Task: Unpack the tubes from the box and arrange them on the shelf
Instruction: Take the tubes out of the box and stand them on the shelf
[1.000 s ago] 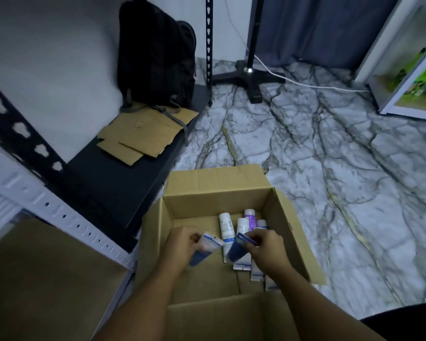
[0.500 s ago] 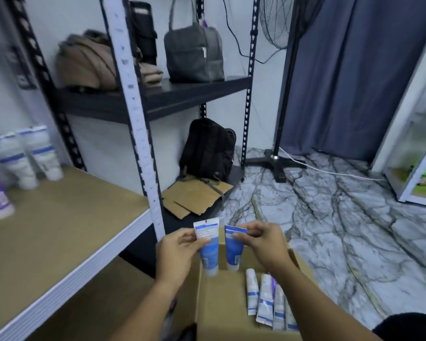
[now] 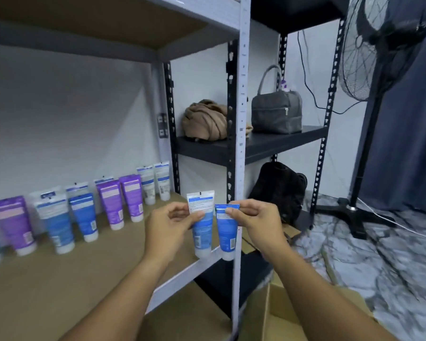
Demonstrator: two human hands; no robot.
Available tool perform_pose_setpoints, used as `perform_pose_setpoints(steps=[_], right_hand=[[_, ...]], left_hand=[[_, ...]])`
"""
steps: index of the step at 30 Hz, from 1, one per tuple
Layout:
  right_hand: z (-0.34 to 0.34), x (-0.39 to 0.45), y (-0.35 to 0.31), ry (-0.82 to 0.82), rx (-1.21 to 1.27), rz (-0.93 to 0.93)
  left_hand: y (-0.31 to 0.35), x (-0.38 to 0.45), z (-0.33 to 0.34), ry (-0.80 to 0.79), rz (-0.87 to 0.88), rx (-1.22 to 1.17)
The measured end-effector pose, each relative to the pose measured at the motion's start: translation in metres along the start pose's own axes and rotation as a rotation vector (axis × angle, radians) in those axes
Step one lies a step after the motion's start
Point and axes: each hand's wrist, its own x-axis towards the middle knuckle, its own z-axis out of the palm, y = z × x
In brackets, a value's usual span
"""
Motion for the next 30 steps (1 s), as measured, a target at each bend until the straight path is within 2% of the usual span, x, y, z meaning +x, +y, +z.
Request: perform_pose_setpoints(steps=[6,12,24,30], right_hand=[[0.057,0.01,-0.001,-0.104,0.015,0.032],[0.084,0.013,0.011,-0.138,0.036,0.086],[0.087,-0.01,0.047,-0.111,-0.125,-0.023],[0.105,-0.02,0.059,-0.232,-0.187,-0.01]], left_hand=[[-0.011,0.0,-0.059,0.12,-0.008,0.112],[-0.022,-0.006,-0.079,0.211,-0.02,0.099],[-0.057,-0.025,-0.075,0.095,-0.075,0.079],[-0.059,-0.029,-0.092,0.116,-0.045,0.086]])
